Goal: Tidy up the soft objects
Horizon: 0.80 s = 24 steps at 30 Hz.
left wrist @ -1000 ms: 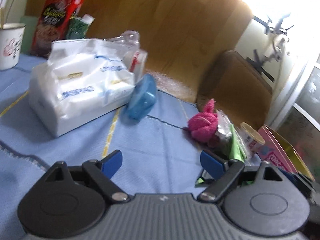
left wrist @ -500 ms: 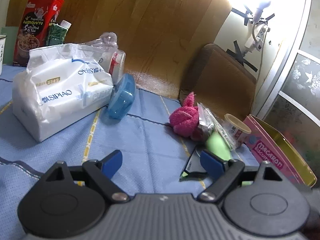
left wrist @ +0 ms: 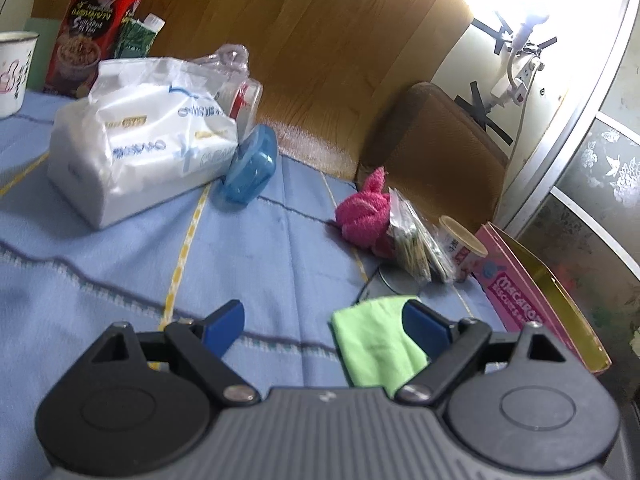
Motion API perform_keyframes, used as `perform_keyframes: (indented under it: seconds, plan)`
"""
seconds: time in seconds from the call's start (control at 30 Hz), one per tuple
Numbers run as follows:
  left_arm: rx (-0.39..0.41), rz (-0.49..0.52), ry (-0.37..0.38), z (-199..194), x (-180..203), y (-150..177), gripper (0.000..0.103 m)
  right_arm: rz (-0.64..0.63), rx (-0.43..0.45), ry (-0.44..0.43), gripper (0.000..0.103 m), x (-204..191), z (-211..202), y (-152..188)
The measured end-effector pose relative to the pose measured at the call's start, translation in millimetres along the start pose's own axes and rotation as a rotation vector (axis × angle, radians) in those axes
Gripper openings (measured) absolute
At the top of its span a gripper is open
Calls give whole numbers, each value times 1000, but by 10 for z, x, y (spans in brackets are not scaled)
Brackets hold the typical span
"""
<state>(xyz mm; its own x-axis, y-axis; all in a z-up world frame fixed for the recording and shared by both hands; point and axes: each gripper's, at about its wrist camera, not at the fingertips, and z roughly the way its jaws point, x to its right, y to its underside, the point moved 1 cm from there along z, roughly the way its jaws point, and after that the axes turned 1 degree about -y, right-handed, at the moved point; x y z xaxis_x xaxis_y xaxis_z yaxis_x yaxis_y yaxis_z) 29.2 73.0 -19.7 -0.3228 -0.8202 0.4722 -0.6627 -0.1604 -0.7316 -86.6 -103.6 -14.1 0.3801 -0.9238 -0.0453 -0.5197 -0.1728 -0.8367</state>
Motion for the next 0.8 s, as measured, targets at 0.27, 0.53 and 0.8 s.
perform_keyframes:
  seconds: [0.27,0.53,0.8]
  plan:
    - [-39,17,39,-124,193,106,93,13,7,-26,56,66,-7,20]
    - [-91,51,75,-48,440,133,96,26,14,-51,58,95,-45,36]
    - [-163,69,87,166,582,215,87,43,15,-70,60,127,-31,35]
